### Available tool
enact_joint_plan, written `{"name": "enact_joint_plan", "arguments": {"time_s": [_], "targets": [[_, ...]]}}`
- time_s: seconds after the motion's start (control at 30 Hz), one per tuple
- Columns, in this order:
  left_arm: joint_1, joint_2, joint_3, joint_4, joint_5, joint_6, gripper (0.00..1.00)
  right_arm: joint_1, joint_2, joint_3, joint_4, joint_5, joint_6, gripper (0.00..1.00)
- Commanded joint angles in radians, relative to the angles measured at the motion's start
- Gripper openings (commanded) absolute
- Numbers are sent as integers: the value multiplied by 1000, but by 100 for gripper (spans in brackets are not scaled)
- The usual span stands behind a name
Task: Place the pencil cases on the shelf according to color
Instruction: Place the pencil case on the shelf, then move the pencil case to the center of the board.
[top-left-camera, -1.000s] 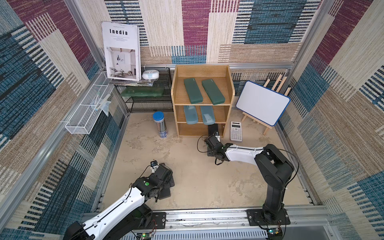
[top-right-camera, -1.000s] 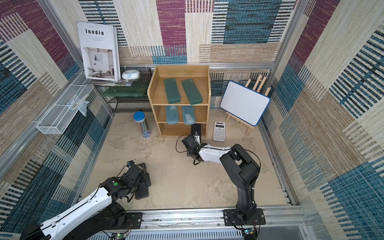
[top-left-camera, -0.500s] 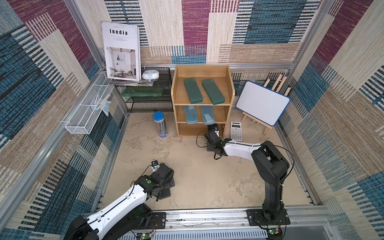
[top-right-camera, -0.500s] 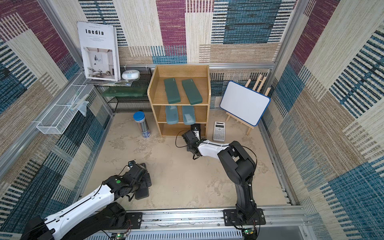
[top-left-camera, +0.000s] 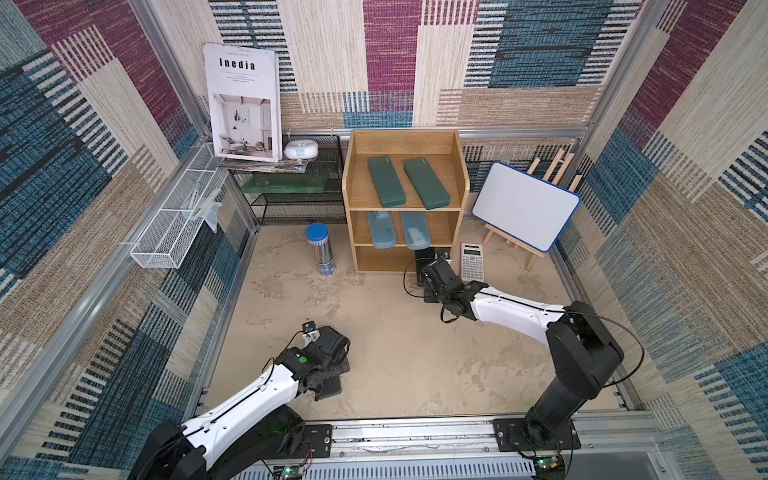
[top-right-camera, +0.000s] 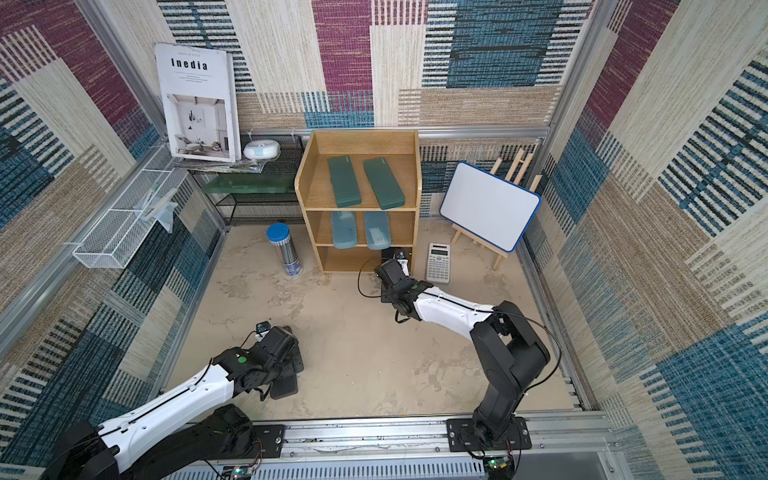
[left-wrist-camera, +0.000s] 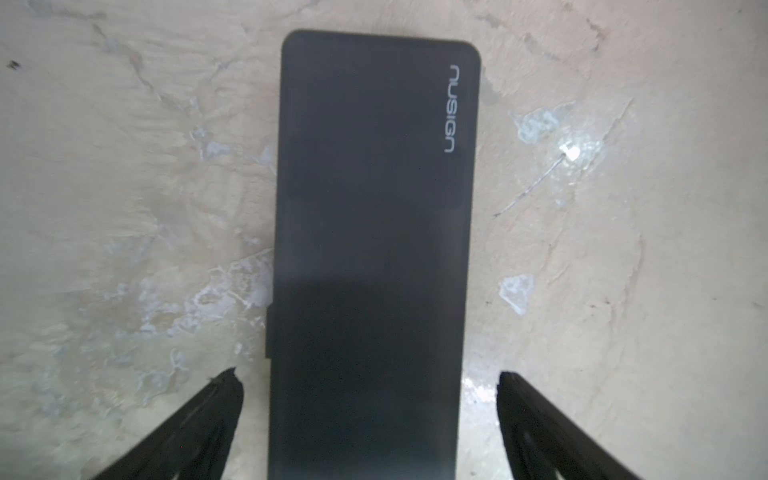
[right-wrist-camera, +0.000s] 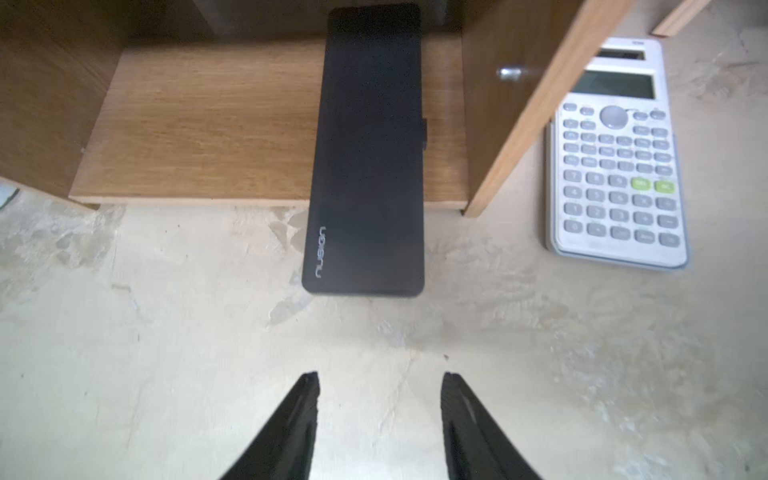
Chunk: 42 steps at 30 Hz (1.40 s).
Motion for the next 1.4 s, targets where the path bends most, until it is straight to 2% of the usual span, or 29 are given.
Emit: {"name": "enact_joint_plan", "arguments": {"time_s": [0.0, 0.27, 0.4, 0.6, 0.73, 0.8, 0.93, 1.1, 1.2, 1.37], "targets": [[2, 21, 1, 53, 46, -6, 99, 17, -61, -60, 14, -42, -4, 56], [-11, 149, 8, 154, 142, -26, 99, 100, -247, -245, 24, -71, 33, 65], [-72, 238, 41, 227, 161, -78, 99, 135, -321, -318, 10, -80, 62, 69], [-187, 412, 228, 275, 153, -123, 99, 170, -395, -374, -30, -72, 115, 73], [-205, 472, 356, 264, 153, -104, 99, 188, -424, -378, -37, -123, 111, 75], [-206, 470, 410, 224, 118, -84, 99, 214, -430, -369, -49, -118, 132, 77], [-194, 407, 455, 116, 26, -39, 99, 275, -420, -337, -65, -113, 188, 82], [-145, 250, 379, 21, -39, -12, 99, 377, -335, -296, -38, -100, 265, 87], [-100, 116, 283, -7, -52, -9, 99, 422, -239, -251, -12, -97, 212, 89], [-14, -104, 166, -74, -52, 8, 99, 430, -62, -100, -87, -70, 24, 93]]}}
